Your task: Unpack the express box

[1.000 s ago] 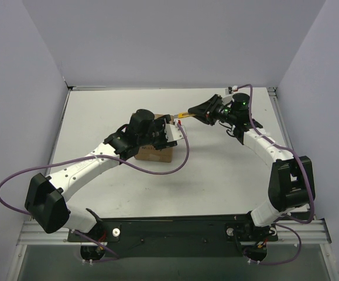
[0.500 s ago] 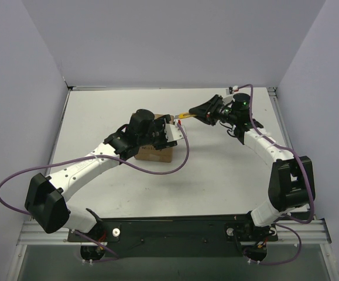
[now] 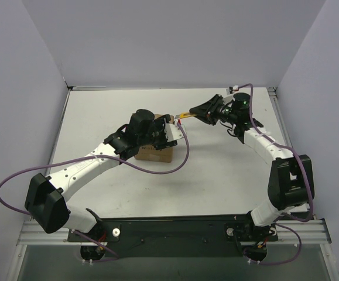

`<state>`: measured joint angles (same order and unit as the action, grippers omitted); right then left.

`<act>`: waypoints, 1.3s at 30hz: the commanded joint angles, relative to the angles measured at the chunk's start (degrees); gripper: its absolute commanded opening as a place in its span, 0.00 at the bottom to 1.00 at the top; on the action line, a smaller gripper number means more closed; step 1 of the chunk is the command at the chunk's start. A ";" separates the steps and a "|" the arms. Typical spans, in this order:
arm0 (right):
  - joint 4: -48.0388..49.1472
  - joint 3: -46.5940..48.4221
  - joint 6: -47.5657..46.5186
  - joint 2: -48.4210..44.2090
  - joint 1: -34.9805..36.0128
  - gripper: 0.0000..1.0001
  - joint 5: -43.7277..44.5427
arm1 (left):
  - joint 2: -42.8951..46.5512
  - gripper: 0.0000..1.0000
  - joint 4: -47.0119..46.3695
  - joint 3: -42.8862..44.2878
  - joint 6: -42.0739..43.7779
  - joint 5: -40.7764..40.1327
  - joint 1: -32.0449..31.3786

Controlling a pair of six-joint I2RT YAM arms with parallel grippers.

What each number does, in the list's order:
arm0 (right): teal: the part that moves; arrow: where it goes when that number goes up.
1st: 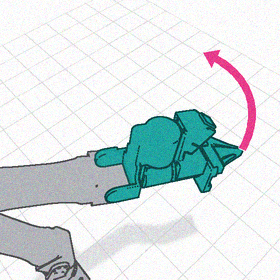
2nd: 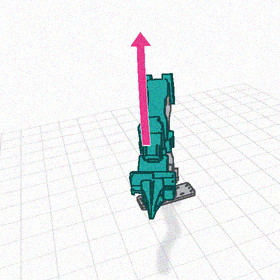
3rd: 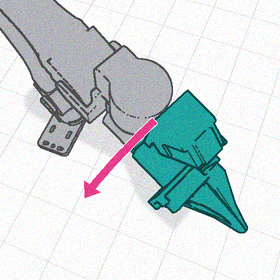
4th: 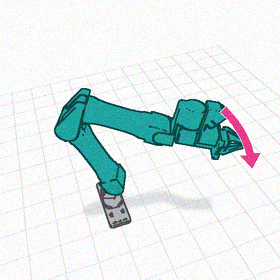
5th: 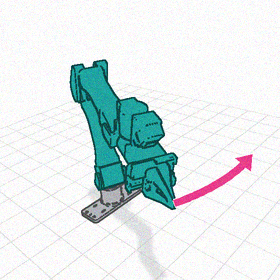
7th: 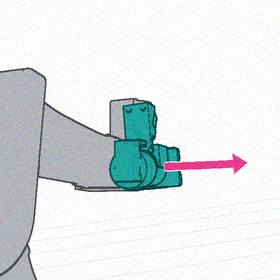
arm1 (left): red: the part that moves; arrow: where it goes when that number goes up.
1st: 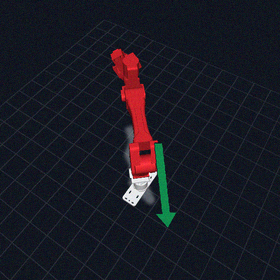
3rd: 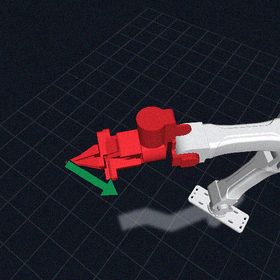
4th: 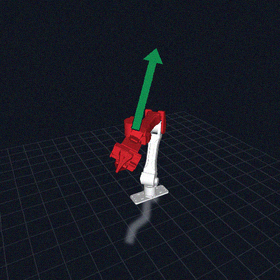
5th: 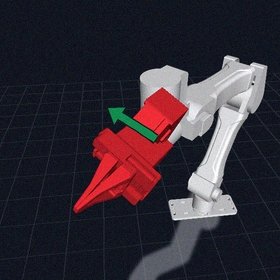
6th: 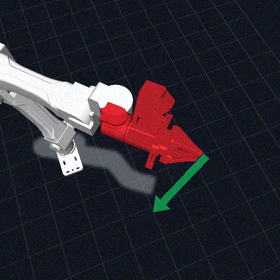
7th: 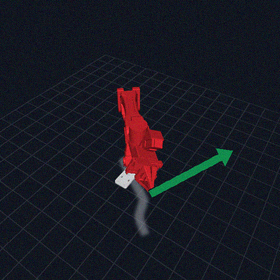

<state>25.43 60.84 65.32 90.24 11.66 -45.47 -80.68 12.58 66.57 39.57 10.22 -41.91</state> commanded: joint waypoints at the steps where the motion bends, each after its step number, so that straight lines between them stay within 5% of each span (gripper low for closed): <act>1: 1.81 3.06 -1.25 1.26 -0.15 0.00 -0.40 | 0.97 0.67 -2.82 0.50 -0.72 -0.37 -0.01; 39: 3.84 2.44 1.30 -0.33 -0.50 0.00 -1.90 | 0.09 0.67 -3.70 0.41 -1.08 0.33 -0.01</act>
<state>26.37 61.98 66.61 92.66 11.27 -45.54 -80.68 12.19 66.54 39.35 10.24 -41.91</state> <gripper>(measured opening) 0.184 0.673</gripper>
